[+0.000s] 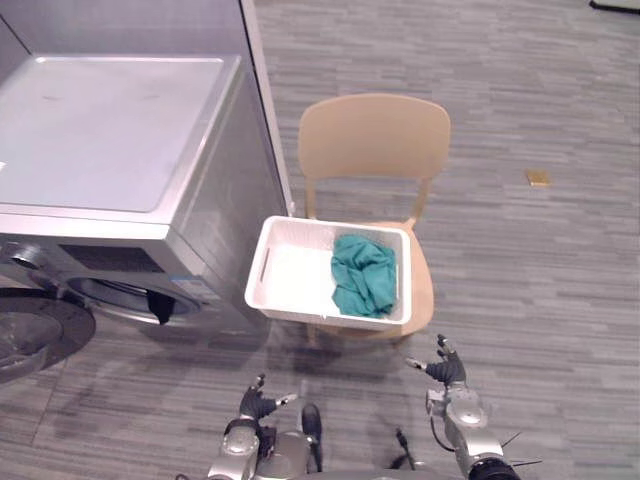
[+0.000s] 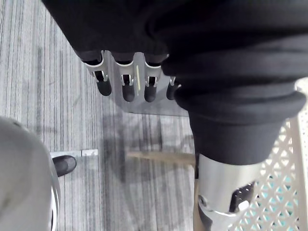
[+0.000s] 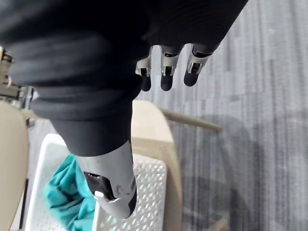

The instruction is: Pick up the laundry basket with both hands and put the clothes into the washing machine.

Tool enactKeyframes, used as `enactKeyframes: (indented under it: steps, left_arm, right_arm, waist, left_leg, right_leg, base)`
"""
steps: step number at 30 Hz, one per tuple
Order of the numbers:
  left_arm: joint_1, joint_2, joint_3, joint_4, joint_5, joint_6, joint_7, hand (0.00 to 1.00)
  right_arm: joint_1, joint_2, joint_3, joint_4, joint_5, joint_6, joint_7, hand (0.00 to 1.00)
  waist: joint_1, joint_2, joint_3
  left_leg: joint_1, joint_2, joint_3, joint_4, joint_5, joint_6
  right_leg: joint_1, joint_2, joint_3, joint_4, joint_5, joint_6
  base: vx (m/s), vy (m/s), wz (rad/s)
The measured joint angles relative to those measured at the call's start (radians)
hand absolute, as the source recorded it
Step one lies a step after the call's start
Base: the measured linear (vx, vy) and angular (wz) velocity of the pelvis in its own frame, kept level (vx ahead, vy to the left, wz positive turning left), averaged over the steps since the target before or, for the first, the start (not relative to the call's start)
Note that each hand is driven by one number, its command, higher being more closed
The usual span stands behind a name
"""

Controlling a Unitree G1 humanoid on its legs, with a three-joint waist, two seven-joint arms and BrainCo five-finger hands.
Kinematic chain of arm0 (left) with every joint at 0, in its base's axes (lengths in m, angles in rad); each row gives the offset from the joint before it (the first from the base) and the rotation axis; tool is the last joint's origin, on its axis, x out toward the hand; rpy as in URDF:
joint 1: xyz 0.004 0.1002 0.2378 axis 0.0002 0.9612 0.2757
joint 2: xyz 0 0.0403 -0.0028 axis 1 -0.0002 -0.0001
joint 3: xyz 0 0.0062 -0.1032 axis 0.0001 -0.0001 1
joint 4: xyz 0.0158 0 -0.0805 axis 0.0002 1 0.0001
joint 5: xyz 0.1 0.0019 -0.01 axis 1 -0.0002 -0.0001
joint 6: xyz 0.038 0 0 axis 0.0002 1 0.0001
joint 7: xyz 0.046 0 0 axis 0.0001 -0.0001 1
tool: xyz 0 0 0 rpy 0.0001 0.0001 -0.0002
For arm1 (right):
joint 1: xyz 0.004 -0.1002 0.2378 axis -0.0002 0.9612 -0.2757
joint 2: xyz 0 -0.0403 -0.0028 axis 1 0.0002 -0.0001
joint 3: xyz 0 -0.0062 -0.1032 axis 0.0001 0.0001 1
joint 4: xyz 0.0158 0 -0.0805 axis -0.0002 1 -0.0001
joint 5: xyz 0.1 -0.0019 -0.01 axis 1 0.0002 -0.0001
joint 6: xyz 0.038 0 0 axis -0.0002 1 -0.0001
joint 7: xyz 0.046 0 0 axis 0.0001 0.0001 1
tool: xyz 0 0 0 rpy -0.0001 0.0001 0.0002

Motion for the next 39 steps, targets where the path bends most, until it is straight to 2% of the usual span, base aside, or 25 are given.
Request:
enactKeyframes:
  steps: [2,3,4,6,7,8,9,10,11,12,13,15,19,24,25,28,31,34,36,39]
  left_arm:
    - [0.01,0.006,-0.001,0.003,-0.001,0.0,0.001,0.0]
    - [0.01,0.018,-0.002,0.008,0.0,0.001,0.001,0.0]
    - [0.013,0.031,0.0,0.01,0.0,0.002,0.001,0.0]
    - [0.014,0.032,0.003,0.009,0.0,0.001,0.0,0.0]
    - [0.014,0.031,0.003,0.009,0.0,0.001,0.0,0.0]
    - [0.014,0.031,0.003,0.01,0.0,-0.001,-0.001,0.0]
    - [0.015,0.032,0.003,0.01,0.0,-0.002,-0.001,0.0]
    - [0.015,0.033,0.004,0.011,0.0,-0.003,-0.002,0.0]
    - [0.016,0.043,0.007,0.016,0.001,-0.009,-0.003,0.0]
    - [0.019,0.034,0.012,0.02,0.001,-0.013,-0.003,0.0]
    - [0.027,0.031,0.016,0.018,0.001,-0.02,-0.003,0.0]
    - [0.038,0.021,0.068,0.019,0.0,-0.023,-0.002,0.0]
    - [0.035,0.019,0.082,0.019,0.0,-0.023,-0.004,0.0]
    - [-0.01,0.019,0.076,0.015,-0.002,-0.038,-0.001,0.0]
    - [-0.032,0.019,0.067,0.014,-0.003,-0.041,-0.001,0.0]
    - [-0.061,0.019,0.05,-0.009,-0.019,-0.043,0.006,0.0]
    - [-0.079,0.018,0.037,-0.016,-0.023,-0.043,0.02,0.0]
    - [-0.098,0.003,0.026,-0.024,-0.048,-0.047,0.025,0.0]
    - [-0.124,-0.001,-0.004,-0.025,-0.066,-0.055,0.042,0.0]
    - [-0.162,-0.001,-0.029,-0.025,-0.116,-0.062,0.071,0.0]
  right_arm:
    - [0.016,0.001,0.016,-0.06,-0.021,0.0,-0.006,0.0]
    - [0.017,0.002,0.029,-0.104,-0.039,0.0,-0.017,0.0]
    - [0.021,-0.004,0.044,-0.181,-0.067,-0.002,-0.023,0.0]
    - [0.028,-0.019,0.045,-0.261,-0.11,-0.006,-0.03,0.0]
    - [0.028,-0.026,0.044,-0.281,-0.119,-0.006,-0.031,0.0]
    - [0.026,-0.045,0.043,-0.322,-0.145,-0.007,-0.032,0.0]
    - [0.025,-0.059,0.044,-0.344,-0.16,-0.007,-0.032,0.0]
    - [0.025,-0.065,0.043,-0.354,-0.173,-0.007,-0.032,0.0]
    - [0.023,-0.083,0.043,-0.368,-0.197,-0.006,-0.03,0.0]
    - [0.009,-0.109,0.048,-0.368,-0.209,-0.005,-0.024,0.0]
    - [-0.006,-0.123,0.055,-0.368,-0.217,-0.005,-0.017,0.0]
    - [-0.071,-0.169,0.089,-0.368,-0.238,-0.006,0.004,0.0]
    - [-0.151,-0.23,0.118,-0.308,-0.239,-0.007,0.011,0.0]
    - [-0.35,-0.257,0.17,-0.099,-0.236,-0.005,0.01,0.0]
    - [-0.396,-0.257,0.172,-0.047,-0.236,-0.005,0.01,0.0]
    - [-0.491,-0.255,0.172,0.065,-0.236,0.001,0.006,0.0]
    - [-0.544,-0.253,0.172,0.136,-0.236,0.015,0.0,0.0]
    - [-0.605,-0.258,0.158,0.221,-0.237,0.027,-0.026,0.0]
    - [-0.708,-0.267,0.105,0.359,-0.274,0.054,-0.064,0.0]
    - [-0.822,-0.305,0.072,0.447,-0.338,0.11,-0.131,0.0]
  waist:
    - [-0.021,-0.005,0.0]
    - [-0.031,-0.01,-0.002]
    - [-0.053,-0.011,-0.001]
    - [-0.066,-0.019,-0.006]
    - [-0.068,-0.021,-0.008]
    - [-0.074,-0.023,-0.009]
    - [-0.073,-0.027,-0.011]
    - [-0.074,-0.034,-0.014]
    - [-0.074,-0.041,-0.019]
    - [-0.069,-0.017,-0.02]
    - [-0.064,-0.008,-0.02]
    - [-0.046,0.017,-0.026]
    - [-0.051,0.015,-0.013]
    - [-0.04,0.038,0.06]
    - [-0.021,0.051,0.093]
    - [-0.014,0.07,0.157]
    - [-0.011,0.081,0.197]
    - [-0.007,0.098,0.236]
    - [-0.007,0.119,0.254]
    - [-0.001,0.138,0.278]
  left_leg:
    - [0.032,-0.008,-0.024,0.006,-0.006,0.009]
    - [0.043,-0.007,-0.055,0.006,-0.008,0.012]
    - [0.048,-0.003,-0.092,0.004,-0.004,0.01]
    - [0.057,-0.003,-0.14,0.005,0.004,0.012]
    - [0.058,-0.003,-0.153,0.006,0.009,0.007]
    - [0.057,-0.003,-0.189,0.007,0.012,-0.001]
    - [0.056,-0.005,-0.21,0.008,0.014,-0.013]
    - [0.056,-0.008,-0.223,0.012,0.014,-0.025]
    - [0.057,-0.016,-0.235,0.022,0.006,-0.041]
    - [0.056,0.001,-0.244,0.025,0.003,-0.06]
    - [0.056,0.011,-0.244,0.022,0.002,-0.064]
    - [0.032,0.053,-0.246,0.008,-0.002,-0.073]
    - [-0.002,0.077,-0.293,0.001,0.018,-0.109]
    - [-0.089,0.069,-0.328,0.004,0.059,-0.145]
    - [-0.115,0.067,-0.331,0.003,0.075,-0.144]
    - [-0.177,0.059,-0.361,-0.006,0.125,-0.166]
    - [-0.197,0.059,-0.378,-0.044,0.166,-0.176]
    - [-0.211,0.06,-0.378,-0.07,0.187,-0.164]
    - [-0.244,0.063,-0.377,-0.089,0.195,-0.153]
    - [-0.263,0.068,-0.376,-0.138,0.219,-0.122]
  right_leg:
    - [-0.073,-0.051,0.08,0.198,0.021,-0.098]
    - [-0.138,-0.033,0.193,0.299,-0.008,-0.114]
    - [-0.19,0.037,0.318,0.317,-0.067,-0.061]
    - [-0.199,0.115,0.408,0.203,-0.102,-0.02]
    - [-0.199,0.137,0.426,0.15,-0.102,-0.018]
    - [-0.196,0.179,0.476,0.018,-0.092,-0.005]
    - [-0.188,0.198,0.506,-0.075,-0.069,0.011]
    - [-0.181,0.201,0.513,-0.12,-0.041,0.008]
    - [-0.168,0.199,0.52,-0.17,0.058,0.005]
    - [-0.155,0.213,0.506,-0.181,0.064,-0.002]
    - [-0.147,0.222,0.501,-0.197,0.064,-0.002]
    - [-0.144,0.271,0.481,-0.26,0.089,-0.033]
    - [-0.141,0.288,0.411,-0.28,0.092,-0.038]
    - [-0.186,0.279,0.358,-0.297,0.109,-0.062]
    - [-0.204,0.278,0.349,-0.299,0.117,-0.066]
    - [-0.246,0.27,0.313,-0.303,0.13,-0.076]
    - [-0.275,0.27,0.298,-0.304,0.142,-0.085]
    - [-0.302,0.271,0.302,-0.304,0.154,-0.086]
    - [-0.344,0.273,0.306,-0.307,0.17,-0.091]
    - [-0.384,0.277,0.312,-0.312,0.186,-0.089]
  base:
    - [0.09,0.125,0.31]
    - [0.16,0.074,0.67]
    - [0.14,0.016,0.81]
    - [0.18,-0.027,0.76]
    - [0.18,-0.06,0.86]
    - [0.16,-0.085,0.9]
    - [0.15,-0.103,0.94]
    - [0.15,-0.128,0.94]
    - [0.14,-0.151,0.82]
    - [0.15,-0.156,0.61]
    - [0.14,-0.168,0.08]
    - [0.11,-0.168,-0.05]
    - [0.08,-0.142,0.41]
    - [-0.04,-0.026,0.37]
    - [-0.11,-0.005,0.3]
    - [-0.11,-0.025,0.38]
    - [-0.09,-0.037,0.21]
    - [-0.12,-0.023,-0.01]
    - [-0.15,0.007,-0.05]
    - [-0.15,-0.002,-0.04]
